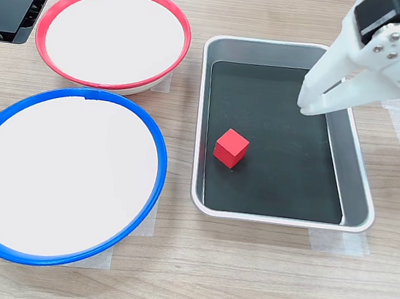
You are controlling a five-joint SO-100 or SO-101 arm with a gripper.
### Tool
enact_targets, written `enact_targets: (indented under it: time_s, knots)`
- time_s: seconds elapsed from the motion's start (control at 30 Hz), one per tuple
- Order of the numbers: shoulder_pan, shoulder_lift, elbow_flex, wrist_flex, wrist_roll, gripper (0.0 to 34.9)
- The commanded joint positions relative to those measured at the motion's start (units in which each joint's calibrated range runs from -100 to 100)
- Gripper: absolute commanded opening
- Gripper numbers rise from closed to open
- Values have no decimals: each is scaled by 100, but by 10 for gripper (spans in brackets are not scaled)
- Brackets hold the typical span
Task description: Move a red block from tray to red dish
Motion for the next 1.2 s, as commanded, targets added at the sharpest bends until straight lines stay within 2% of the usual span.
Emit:
enact_targets:
  time_s: [0.0, 0.13, 0.2, 0.27, 0.37, 0.43, 0.63, 0.7, 1.0, 1.1, 1.17]
  knots:
    - [-303, 1946, -1810, 561, 24, 2]
    - [-416, 3268, -2766, 487, 469, 3]
    - [-454, 4095, -3412, 586, 1226, 3]
    - [-416, 4394, -3585, 471, 1553, 5]
    - [-322, 4829, -3858, 322, 2095, 52]
    - [-275, 5093, -3967, 198, 2388, 100]
    - [-266, 5536, -3958, -25, 2877, 199]
    - [-275, 5639, -3794, -140, 3013, 212]
    - [-247, 6253, -3430, -668, 3248, 163]
    - [-275, 6500, -3667, -701, 3214, 113]
    - [-303, 6611, -3804, -743, 3194, 58]
